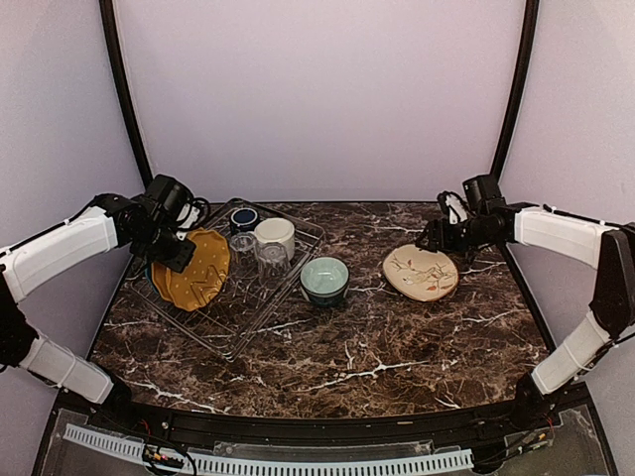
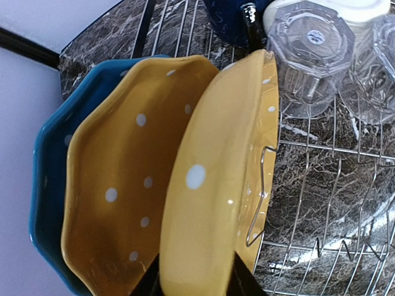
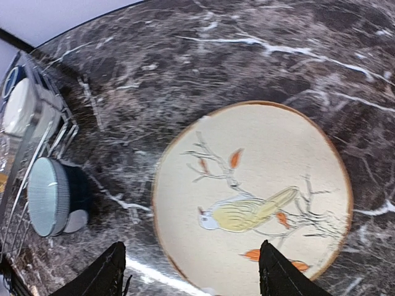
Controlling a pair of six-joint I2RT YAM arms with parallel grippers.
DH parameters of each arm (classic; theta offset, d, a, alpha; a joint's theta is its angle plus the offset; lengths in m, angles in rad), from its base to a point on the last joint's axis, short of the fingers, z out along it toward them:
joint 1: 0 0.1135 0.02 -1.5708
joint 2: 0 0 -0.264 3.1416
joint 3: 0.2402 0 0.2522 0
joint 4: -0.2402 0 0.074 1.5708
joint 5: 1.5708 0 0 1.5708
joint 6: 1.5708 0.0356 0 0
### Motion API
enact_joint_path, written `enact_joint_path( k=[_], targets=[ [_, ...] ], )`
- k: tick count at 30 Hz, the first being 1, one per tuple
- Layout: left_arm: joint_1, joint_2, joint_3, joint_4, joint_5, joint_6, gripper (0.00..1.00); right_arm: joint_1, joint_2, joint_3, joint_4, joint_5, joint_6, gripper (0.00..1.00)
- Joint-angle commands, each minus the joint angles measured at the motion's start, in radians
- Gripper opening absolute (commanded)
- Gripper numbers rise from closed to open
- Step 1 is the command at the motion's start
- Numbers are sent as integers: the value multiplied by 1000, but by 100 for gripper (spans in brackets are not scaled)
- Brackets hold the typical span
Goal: Load the mixed dishes into the dish rack
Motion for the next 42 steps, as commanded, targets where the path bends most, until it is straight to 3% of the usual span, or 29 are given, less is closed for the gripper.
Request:
enact_joint_path(
  k=[1, 4, 12, 16, 30, 37, 42],
  targets=[
    [17, -18, 15, -24, -28, 0, 35, -101, 18, -48, -46, 74, -35, 71],
    [18, -33, 36, -31, -26, 3, 42, -171, 35, -73, -46, 80, -45, 72],
    [19, -119, 90, -21, 31, 7, 75, -281, 118, -119, 13, -47, -54, 70],
    [19, -184, 88, 16, 94, 6, 83, -326, 191, -105, 43, -93, -66, 63],
    [19, -202, 59, 52, 168, -12, 86, -364, 325, -143, 195, -325, -53, 30],
    [18, -191, 65, 73, 219, -29, 86, -363, 351, -102, 145, -371, -89, 18],
    [18, -200, 71, 73, 225, -31, 87, -363, 358, -75, 119, -390, -114, 0]
  ],
)
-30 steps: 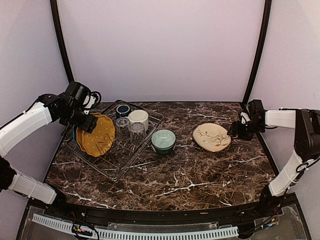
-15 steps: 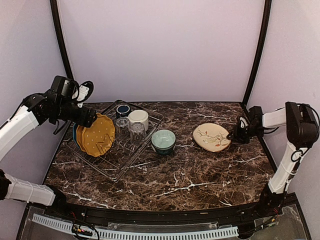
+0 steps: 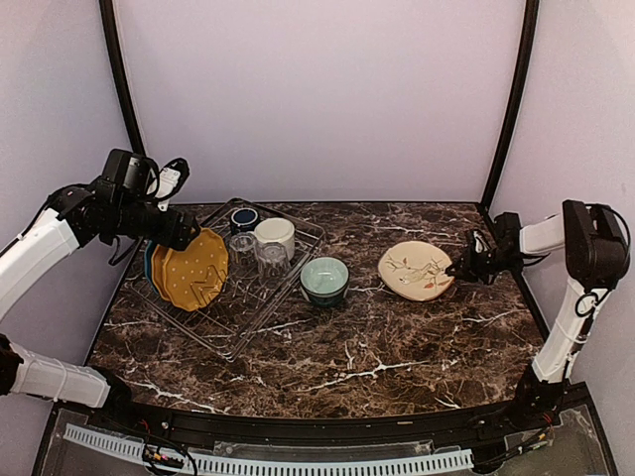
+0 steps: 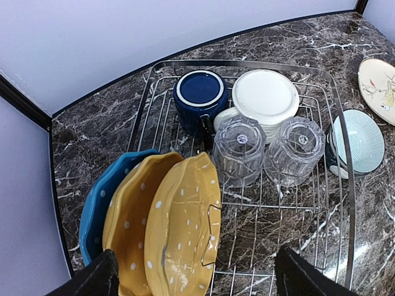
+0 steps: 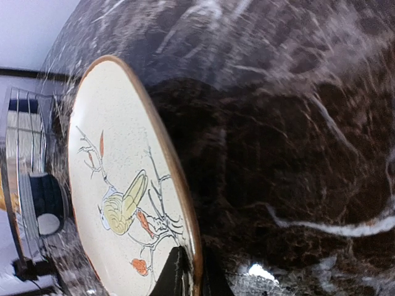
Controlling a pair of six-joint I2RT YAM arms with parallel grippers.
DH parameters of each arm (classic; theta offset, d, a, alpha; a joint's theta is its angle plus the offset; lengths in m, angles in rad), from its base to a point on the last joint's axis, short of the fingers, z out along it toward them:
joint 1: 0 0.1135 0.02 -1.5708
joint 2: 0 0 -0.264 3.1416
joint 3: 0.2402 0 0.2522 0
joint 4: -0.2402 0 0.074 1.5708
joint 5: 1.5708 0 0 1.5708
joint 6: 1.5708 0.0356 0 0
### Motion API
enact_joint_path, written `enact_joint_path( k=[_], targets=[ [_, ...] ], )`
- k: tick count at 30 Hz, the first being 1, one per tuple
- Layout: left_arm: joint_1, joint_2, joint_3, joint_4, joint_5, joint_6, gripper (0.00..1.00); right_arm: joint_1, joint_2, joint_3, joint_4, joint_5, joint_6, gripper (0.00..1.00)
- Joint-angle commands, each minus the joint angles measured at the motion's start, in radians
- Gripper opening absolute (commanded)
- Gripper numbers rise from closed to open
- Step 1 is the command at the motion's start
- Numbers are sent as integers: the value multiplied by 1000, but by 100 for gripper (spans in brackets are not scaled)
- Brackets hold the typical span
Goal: Load the mixed dishes into the dish rack
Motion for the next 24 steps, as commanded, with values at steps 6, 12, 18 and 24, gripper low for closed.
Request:
enact_joint_path(
  k=[6, 12, 18, 24],
  targets=[
    [0, -24, 0, 28, 52, -35, 89, 17, -87, 15, -22, -63, -33, 0],
    [0, -21, -28, 118, 219, -143, 99, 46, -259, 14, -5, -128, 36, 0],
    [-26, -6, -87, 259, 392, -267, 99, 194, -356, 79, -31, -129, 80, 0],
    [-133, 28, -142, 437, 419, -386, 99, 333, -416, 128, 39, -130, 186, 0]
  ],
)
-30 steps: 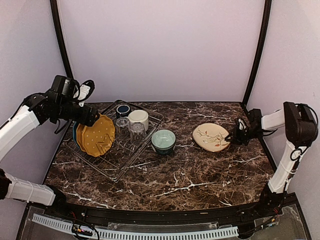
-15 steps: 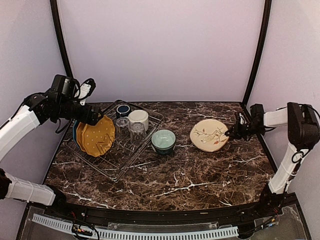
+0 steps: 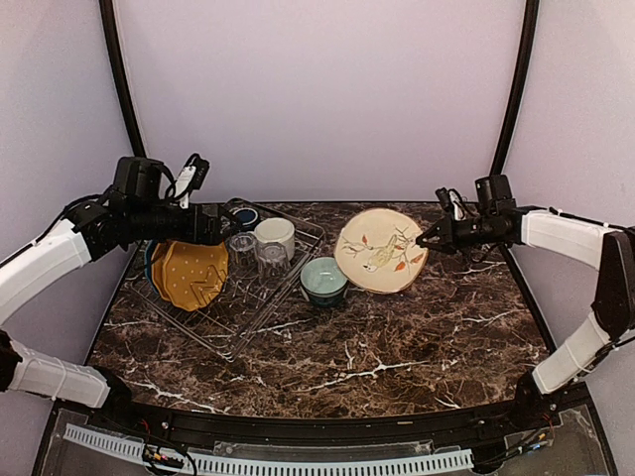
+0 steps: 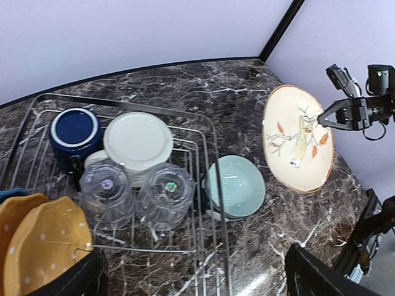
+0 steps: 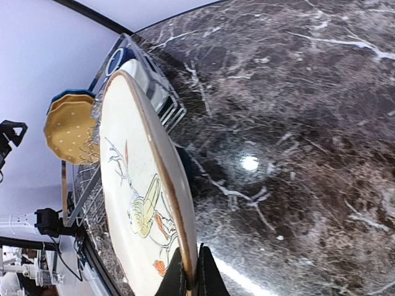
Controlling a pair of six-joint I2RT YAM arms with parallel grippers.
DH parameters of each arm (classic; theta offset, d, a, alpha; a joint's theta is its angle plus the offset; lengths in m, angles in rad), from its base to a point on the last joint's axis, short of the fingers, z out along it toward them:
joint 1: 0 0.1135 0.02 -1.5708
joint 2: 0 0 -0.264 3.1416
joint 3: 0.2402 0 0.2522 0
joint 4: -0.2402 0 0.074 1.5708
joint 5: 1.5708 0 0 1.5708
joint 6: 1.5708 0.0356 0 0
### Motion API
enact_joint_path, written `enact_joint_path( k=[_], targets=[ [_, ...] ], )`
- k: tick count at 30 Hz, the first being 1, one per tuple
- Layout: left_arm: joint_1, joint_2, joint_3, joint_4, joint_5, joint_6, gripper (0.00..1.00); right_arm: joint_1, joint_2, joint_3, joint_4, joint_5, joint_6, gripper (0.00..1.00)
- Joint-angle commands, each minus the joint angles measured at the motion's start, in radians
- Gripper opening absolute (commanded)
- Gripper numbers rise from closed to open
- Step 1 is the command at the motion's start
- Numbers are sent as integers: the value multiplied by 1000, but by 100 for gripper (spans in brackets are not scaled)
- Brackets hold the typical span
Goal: Load the mixed dishes into the dish rack
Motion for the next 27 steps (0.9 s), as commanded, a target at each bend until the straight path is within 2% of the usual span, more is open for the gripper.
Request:
enact_joint_path(
  k=[1, 8, 15, 27],
  targets=[
    [-84, 46, -40, 186, 62, -129, 99, 93, -67, 92, 125, -80, 111, 0],
    [-179, 190, -28, 307, 113, -255, 99, 233, -47, 156, 174, -76, 162, 0],
    [-217, 297, -25, 376, 163, -294, 97, 296, -35, 170, 215, -85, 194, 0],
    [-224, 323, -47, 479, 228, -327, 56, 320, -14, 166, 230, -85, 193, 0]
  ],
)
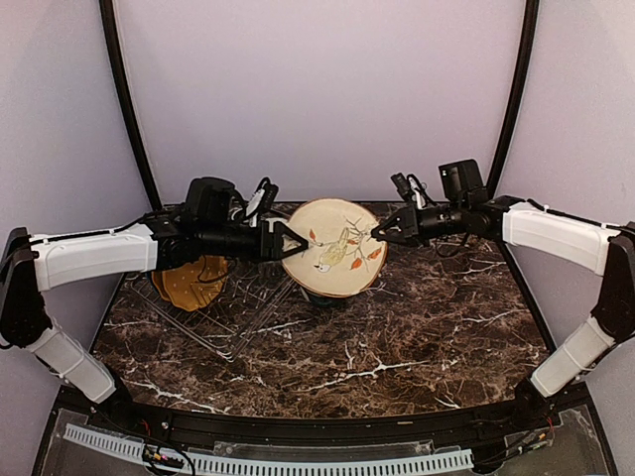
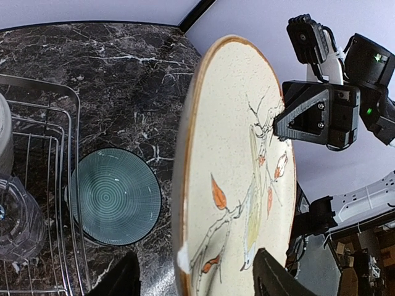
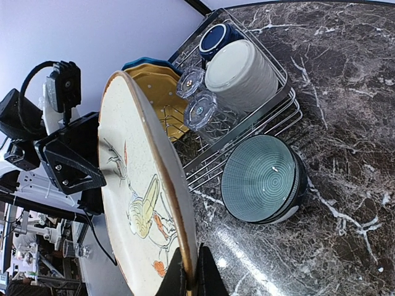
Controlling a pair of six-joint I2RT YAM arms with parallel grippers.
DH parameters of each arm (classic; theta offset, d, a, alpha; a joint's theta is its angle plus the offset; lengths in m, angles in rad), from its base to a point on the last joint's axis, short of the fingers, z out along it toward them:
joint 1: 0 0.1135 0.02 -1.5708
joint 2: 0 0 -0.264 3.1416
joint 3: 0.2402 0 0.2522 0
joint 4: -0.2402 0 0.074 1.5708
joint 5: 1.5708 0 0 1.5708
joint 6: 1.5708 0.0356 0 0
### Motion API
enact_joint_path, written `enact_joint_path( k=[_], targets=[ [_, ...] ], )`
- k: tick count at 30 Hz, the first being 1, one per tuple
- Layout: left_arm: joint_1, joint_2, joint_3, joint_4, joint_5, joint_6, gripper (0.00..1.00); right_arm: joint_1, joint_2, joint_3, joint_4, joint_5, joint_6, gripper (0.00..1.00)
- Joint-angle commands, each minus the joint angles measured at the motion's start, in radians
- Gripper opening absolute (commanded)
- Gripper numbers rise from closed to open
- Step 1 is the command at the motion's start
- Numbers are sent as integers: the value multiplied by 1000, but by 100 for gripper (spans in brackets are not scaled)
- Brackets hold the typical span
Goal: Load the mixed dishes into the dish rack
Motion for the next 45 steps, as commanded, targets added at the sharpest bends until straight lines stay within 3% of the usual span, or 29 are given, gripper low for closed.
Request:
enact_joint_path(
  k=[1, 16, 18, 20, 25, 33, 40, 45],
  targets=[
    [-4, -6, -19, 57, 39, -9, 54, 9, -10, 49, 146, -61, 25, 0],
    [-4, -32, -1, 39, 45, 18, 2, 24, -5, 27, 142, -63, -11, 1],
    [-3, -56, 13, 4, 19, 48, 1, 26, -6, 29, 124, -59, -27, 16],
    [-1, -99, 26, -29, -12, 76, 1, 27, -8, 34, 99, -51, -45, 37],
    [21, -179, 49, -130, -93, 141, 1, 26, -21, 32, 69, -36, -75, 70],
    [67, -345, 103, -354, -306, 319, 1, 27, -27, 26, 41, -2, -93, 77],
    [68, -430, 241, -683, -702, 493, 1, 27, -8, 19, 48, 5, -93, 77],
    [68, -441, 293, -826, -884, 551, 1, 27, 19, 33, 50, -1, -92, 77]
  ],
)
